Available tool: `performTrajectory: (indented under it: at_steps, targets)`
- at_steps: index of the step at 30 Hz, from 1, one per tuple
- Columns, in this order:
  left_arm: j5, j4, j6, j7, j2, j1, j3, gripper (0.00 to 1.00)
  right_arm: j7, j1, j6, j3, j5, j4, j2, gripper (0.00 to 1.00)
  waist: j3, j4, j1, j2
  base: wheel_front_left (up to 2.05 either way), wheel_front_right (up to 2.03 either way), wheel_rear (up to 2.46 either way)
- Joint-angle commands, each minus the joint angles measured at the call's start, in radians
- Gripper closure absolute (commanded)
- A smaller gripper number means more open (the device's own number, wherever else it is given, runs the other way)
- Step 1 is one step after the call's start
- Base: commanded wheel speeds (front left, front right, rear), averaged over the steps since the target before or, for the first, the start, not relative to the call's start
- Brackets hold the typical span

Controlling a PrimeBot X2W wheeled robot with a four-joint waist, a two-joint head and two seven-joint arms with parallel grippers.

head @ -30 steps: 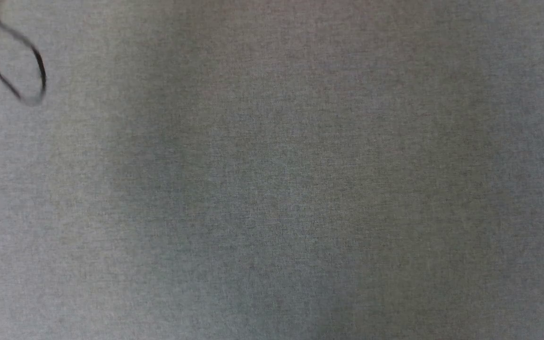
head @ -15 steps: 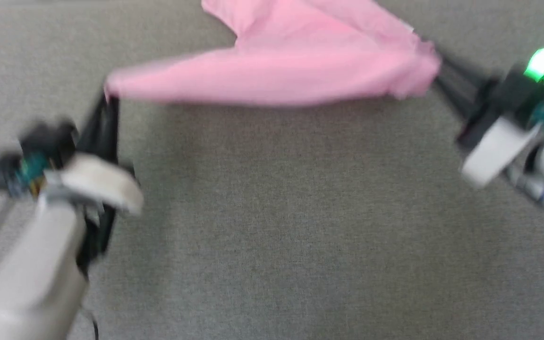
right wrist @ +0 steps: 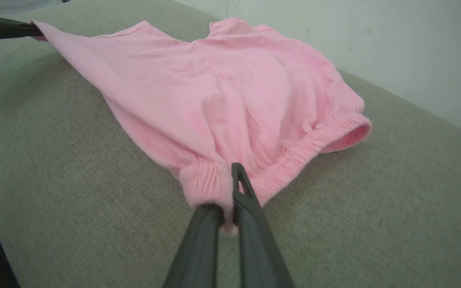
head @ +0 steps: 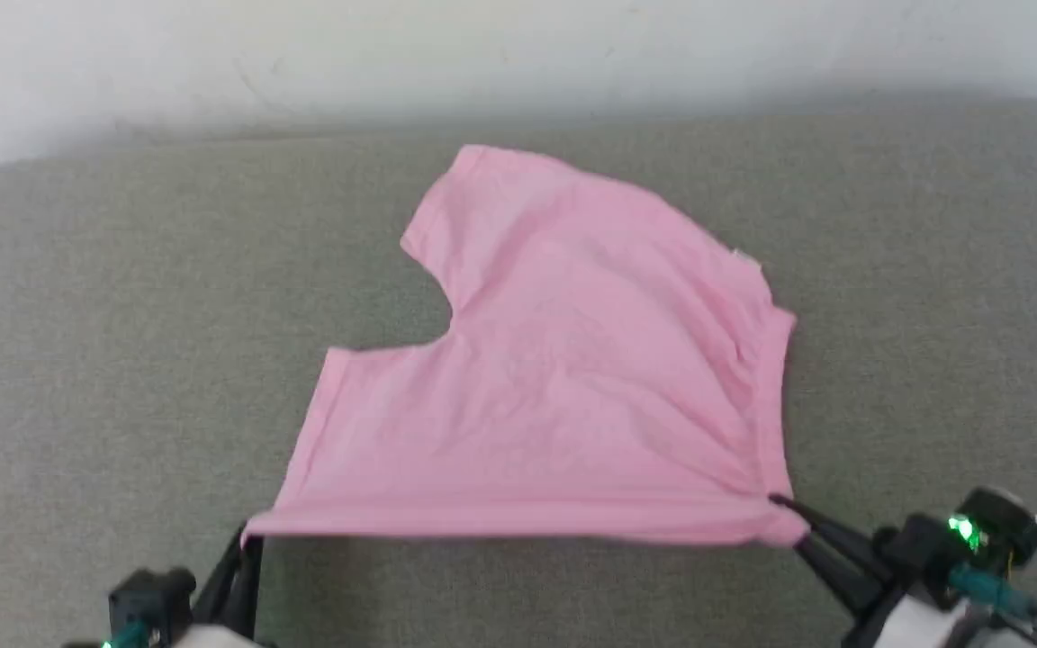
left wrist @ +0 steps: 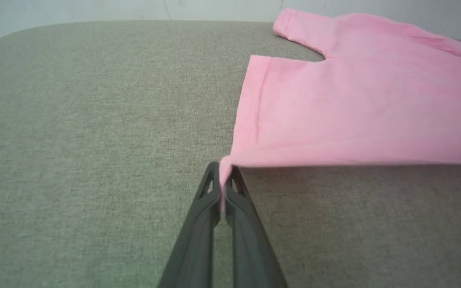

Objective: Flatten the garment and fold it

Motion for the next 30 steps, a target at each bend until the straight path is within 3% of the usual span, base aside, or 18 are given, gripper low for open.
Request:
performTrajectory:
  at_steps: [1, 8, 17, 21, 30]
  targets:
    - [-0.002, -0.008, 0.019, -0.005, 0.004, 0.05, 0.019, 1.0, -0.005, 0.062, -0.002, -0.027, -0.005, -0.011, 0.006, 1.0, -0.054, 0.009, 0.0004, 0.0, 0.0, 0.0, 0.0]
    - [0.042, -0.047, 0.014, -0.003, 0.019, 0.043, 0.003, 1.0, -0.005, 0.165, -0.002, -0.129, -0.046, -0.079, 0.04, 1.0, -0.062, 0.022, 0.0004, 0.0, 0.0, 0.0, 0.0]
    - [0.13, -0.023, -0.057, 0.059, 0.034, -0.301, -0.044, 1.0, -0.005, 0.05, -0.002, -0.242, -0.092, -0.121, 0.055, 1.0, 0.015, -0.011, 0.0004, 0.0, 0.0, 0.0, 0.0]
    - [0.154, 0.04, -0.103, 0.09, 0.013, -0.501, -0.063, 1.0, -0.004, -0.023, -0.002, -0.275, -0.098, -0.11, 0.058, 1.0, 0.102, -0.039, 0.0004, 0.0, 0.0, 0.0, 0.0]
    - [0.212, 0.325, -0.203, 0.136, -0.02, -0.884, -0.109, 1.0, 0.001, -0.296, -0.002, -0.201, -0.108, 0.025, 0.073, 1.0, 0.293, -0.125, 0.0004, 0.0, 0.0, 0.0, 0.0]
